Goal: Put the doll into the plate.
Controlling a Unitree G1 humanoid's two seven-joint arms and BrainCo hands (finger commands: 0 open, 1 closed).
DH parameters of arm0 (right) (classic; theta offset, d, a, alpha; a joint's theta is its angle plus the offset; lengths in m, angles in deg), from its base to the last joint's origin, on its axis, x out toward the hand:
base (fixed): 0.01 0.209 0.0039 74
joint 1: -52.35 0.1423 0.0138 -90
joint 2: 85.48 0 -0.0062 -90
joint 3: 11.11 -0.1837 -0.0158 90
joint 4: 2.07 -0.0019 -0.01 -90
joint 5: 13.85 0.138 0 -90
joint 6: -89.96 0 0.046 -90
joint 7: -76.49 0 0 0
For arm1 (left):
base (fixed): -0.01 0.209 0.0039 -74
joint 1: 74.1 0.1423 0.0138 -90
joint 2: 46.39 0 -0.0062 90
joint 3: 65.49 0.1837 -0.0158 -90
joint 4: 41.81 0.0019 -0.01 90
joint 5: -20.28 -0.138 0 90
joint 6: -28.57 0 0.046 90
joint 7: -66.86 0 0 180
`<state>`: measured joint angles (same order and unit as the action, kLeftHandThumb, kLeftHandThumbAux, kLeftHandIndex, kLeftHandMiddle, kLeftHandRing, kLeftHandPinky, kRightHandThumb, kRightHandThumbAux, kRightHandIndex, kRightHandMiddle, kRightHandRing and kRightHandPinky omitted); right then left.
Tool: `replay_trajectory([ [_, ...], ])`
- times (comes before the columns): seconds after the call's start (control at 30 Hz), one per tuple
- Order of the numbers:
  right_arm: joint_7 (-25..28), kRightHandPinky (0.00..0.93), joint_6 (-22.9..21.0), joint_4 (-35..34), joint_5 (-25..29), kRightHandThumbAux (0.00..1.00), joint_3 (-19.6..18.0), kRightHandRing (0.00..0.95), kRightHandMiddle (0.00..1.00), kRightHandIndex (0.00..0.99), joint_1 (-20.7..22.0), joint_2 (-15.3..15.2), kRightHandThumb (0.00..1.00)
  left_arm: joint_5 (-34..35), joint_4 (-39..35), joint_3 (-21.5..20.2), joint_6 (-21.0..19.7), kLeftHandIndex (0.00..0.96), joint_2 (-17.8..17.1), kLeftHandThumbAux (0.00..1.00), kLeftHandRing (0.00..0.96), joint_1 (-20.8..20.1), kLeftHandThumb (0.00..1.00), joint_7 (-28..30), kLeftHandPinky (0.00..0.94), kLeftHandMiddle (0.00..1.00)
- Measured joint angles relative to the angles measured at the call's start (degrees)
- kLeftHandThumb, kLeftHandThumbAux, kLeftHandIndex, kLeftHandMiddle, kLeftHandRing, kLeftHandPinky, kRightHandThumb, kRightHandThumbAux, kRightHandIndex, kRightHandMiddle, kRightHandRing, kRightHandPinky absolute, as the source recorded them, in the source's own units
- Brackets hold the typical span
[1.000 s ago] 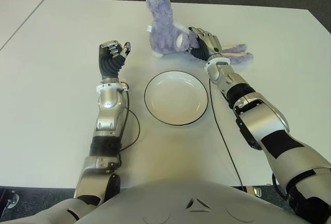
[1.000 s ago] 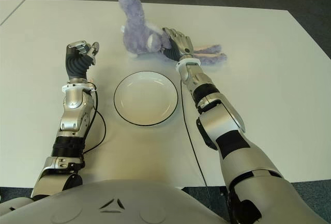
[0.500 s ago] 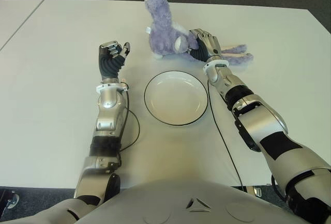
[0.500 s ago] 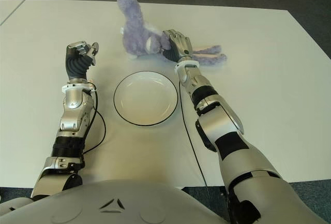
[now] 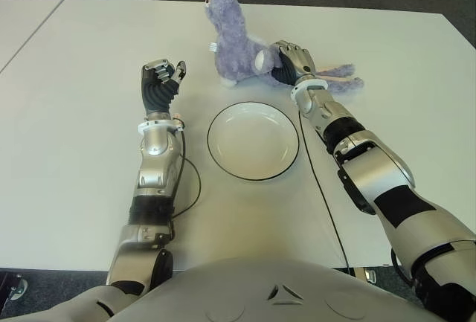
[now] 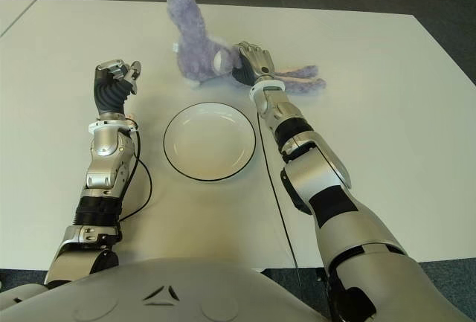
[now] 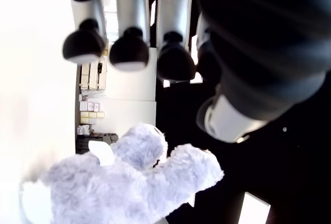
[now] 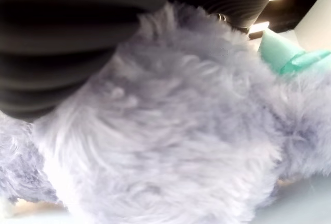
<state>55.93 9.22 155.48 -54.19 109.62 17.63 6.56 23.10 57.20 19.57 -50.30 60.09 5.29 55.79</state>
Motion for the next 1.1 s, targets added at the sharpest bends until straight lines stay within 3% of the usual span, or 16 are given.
replay_trajectory([
  [0.3, 2.9, 0.701, -1.0, -0.2, 1.5, 0.676, -1.7, 0.737, 0.513, 0.404, 0.6, 0.0, 0.852, 0.0, 0.0, -0.2, 0.0, 0.761, 0.0, 0.759, 0.847, 0.0, 0.425, 0.0, 0.834, 0.839],
  [0.4, 2.9, 0.522, -1.1, -0.2, 2.2, 0.673, -2.5, 0.735, 0.515, 0.409, 0.5, 0.1, 0.951, 0.0, 0.0, -0.3, 0.0, 0.764, 0.1, 0.760, 0.849, 0.0, 0.425, 0.0, 0.829, 0.841],
  [0.5, 2.9, 0.464, -1.2, -0.2, 2.6, 0.672, -3.0, 0.740, 0.514, 0.409, 0.4, 0.2, 0.984, 0.0, 0.0, -0.3, 0.0, 0.770, 0.1, 0.765, 0.850, 0.0, 0.419, 0.0, 0.822, 0.842],
  [1.1, 2.6, 0.451, -1.3, 0.1, 5.8, 0.671, -6.3, 0.833, 0.524, 0.402, -0.3, 0.2, 1.000, 0.0, 0.0, -0.5, 0.0, 0.762, 0.1, 0.768, 0.844, 0.0, 0.413, 0.0, 0.811, 0.835],
])
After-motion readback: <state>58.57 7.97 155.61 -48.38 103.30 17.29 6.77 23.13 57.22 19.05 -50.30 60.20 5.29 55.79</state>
